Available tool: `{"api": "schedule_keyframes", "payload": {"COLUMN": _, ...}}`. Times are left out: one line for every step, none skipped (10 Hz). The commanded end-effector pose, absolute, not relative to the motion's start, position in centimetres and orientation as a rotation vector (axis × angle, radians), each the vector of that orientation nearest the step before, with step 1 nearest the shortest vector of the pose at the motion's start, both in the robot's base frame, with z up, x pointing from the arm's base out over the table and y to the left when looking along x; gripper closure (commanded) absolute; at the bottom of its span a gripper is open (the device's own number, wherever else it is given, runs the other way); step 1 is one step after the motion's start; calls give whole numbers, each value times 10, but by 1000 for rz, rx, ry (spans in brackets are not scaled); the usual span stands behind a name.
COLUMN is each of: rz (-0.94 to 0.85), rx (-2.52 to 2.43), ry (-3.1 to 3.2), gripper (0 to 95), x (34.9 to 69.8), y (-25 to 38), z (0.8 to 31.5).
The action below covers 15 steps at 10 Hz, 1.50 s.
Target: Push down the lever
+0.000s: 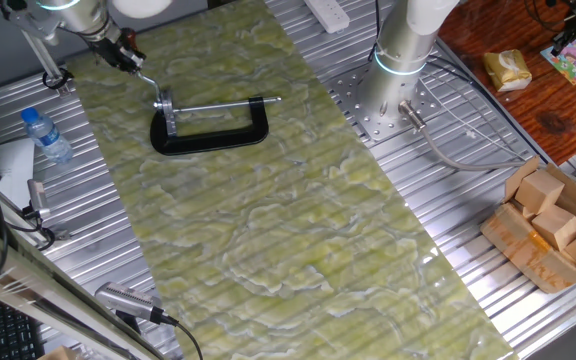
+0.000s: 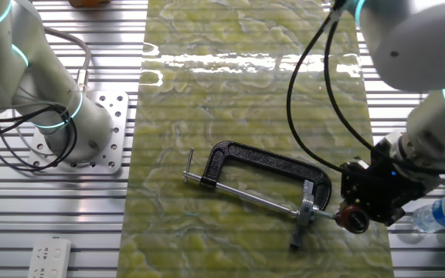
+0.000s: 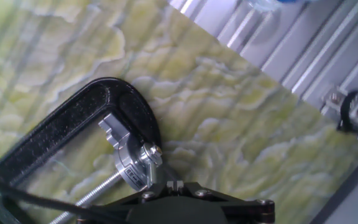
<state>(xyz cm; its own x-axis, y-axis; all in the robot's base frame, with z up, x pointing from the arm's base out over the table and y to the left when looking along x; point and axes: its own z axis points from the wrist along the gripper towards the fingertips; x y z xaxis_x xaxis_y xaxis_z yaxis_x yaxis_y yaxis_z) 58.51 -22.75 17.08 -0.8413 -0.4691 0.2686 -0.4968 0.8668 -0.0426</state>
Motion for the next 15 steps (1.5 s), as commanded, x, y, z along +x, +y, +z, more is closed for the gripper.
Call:
{"api": "schedule_keyframes", "payload": {"rz": 129, "rx": 604, "ry": -2814, "gripper": 950, "x": 580, "y": -230, "z": 170}}
{"api": "schedule_keyframes", "payload": {"rz": 126, "rx": 591, "ry": -2816, "gripper": 950, "x": 579, "y": -230, "z": 170}}
{"api": "schedule_keyframes", "payload": {"rz": 120, "rx": 586, "ry": -2818, "gripper": 950, "x": 578, "y": -229, "z": 171}}
{"api": "schedule_keyframes", "payload": {"rz": 122, "rx": 584, "ry": -2817, "gripper": 950, "x": 578, "y": -229, "z": 171}}
{"api": "schedule_keyframes", "payload": {"rz": 124, "rx": 581, "ry": -2820, "gripper": 950, "x": 577, "y": -230, "z": 170}}
{"api": "schedule_keyframes", "payload": {"rz": 125, "rx": 575, "ry": -2822, "gripper": 950, "x": 575, "y": -233, "z": 167}}
{"api": "schedule_keyframes", "payload": {"rz": 127, "rx": 571, "ry": -2823, "gripper": 950, "x": 574, "y": -234, "z": 166}}
{"api": "schedule_keyframes", "payload": {"rz": 131, "rx": 566, "ry": -2821, "gripper": 950, "x": 573, "y": -236, "z": 164}}
{"api": "schedule_keyframes", "payload": {"rz": 131, "rx": 563, "ry": -2822, "gripper": 950, "x": 571, "y": -238, "z": 161}}
{"api": "schedule_keyframes", "payload": {"rz": 134, "rx": 560, "ry": -2822, "gripper": 950, "x": 571, "y": -241, "z": 159}}
{"api": "schedule_keyframes", "payload": {"rz": 136, "rx": 559, "ry": -2822, "gripper": 950, "x": 571, "y": -242, "z": 158}}
{"api": "schedule_keyframes", "payload": {"rz": 135, "rx": 557, "ry": -2823, "gripper": 950, "x": 571, "y": -244, "z": 156}}
{"api": "schedule_keyframes", "payload": {"rz": 137, "rx": 552, "ry": -2822, "gripper": 950, "x": 572, "y": -246, "z": 153}}
{"api": "schedule_keyframes", "payload": {"rz": 134, "rx": 544, "ry": -2822, "gripper": 950, "x": 572, "y": -249, "z": 149}}
{"api": "schedule_keyframes", "payload": {"rz": 130, "rx": 527, "ry": -2824, "gripper": 950, "x": 571, "y": -251, "z": 147}}
